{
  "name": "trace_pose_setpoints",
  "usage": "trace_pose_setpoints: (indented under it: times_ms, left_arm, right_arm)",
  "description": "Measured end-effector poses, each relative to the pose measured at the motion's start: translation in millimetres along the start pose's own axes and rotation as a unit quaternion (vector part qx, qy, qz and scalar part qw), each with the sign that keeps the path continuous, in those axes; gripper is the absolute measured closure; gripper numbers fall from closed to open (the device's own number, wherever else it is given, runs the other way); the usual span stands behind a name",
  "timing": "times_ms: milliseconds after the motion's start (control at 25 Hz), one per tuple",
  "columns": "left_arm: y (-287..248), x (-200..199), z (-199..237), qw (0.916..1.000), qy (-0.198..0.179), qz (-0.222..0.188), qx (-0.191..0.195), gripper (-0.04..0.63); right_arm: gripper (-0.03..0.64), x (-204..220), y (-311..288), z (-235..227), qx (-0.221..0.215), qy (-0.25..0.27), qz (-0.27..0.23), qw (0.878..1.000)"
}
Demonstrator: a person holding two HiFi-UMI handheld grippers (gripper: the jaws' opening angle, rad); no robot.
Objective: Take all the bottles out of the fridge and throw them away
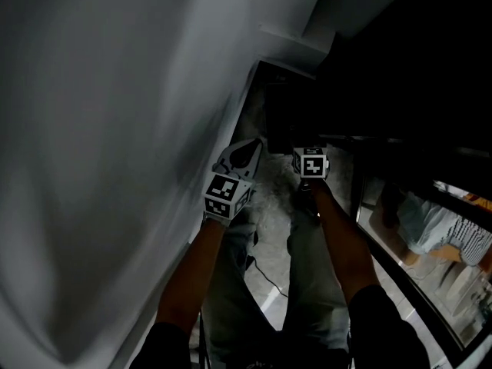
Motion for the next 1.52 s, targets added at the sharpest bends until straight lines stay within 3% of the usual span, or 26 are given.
trace_pose_setpoints:
  times_ms: [240, 560, 800, 1120, 1520]
  left_arm:
    - [24, -43, -18, 1.0, 0.004, 0.004, 0.008, 0.594]
    - [82, -142, -66, 0.9997, 0.004, -0.006, 0.025, 0.594]
    - [123, -210, -120, 0.9979, -0.024, -0.011, 0.06, 0.594]
    - [163, -282, -223, 0.9926, -0.071, -0.031, 0.094, 0.594]
    - [182, -361, -362, 0.9884, -0.083, -0.09, 0.09, 0.594]
  right_arm:
    - [0.43, -34, 64, 1, 0.026, -0.002, -0.031, 0.999]
    - [0.601, -116, 226, 32, 0.047, -0.009, -0.11, 0.993]
    - [0.609, -172, 365, 56, 0.044, -0.034, -0.189, 0.98]
    - [0.609, -207, 530, 52, 0.038, -0.051, -0.258, 0.964]
    - [0.609, -204, 686, 5, 0.011, -0.028, -0.301, 0.953]
Point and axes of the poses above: the fingertips, and each gripper's own axes: y backward along the fingers, z to its left, x out of its underside, the point moved 1 cm from there along y, backward along the fingers, and after that the axes turned 2 degrees about -z, right-handed, at the moved point
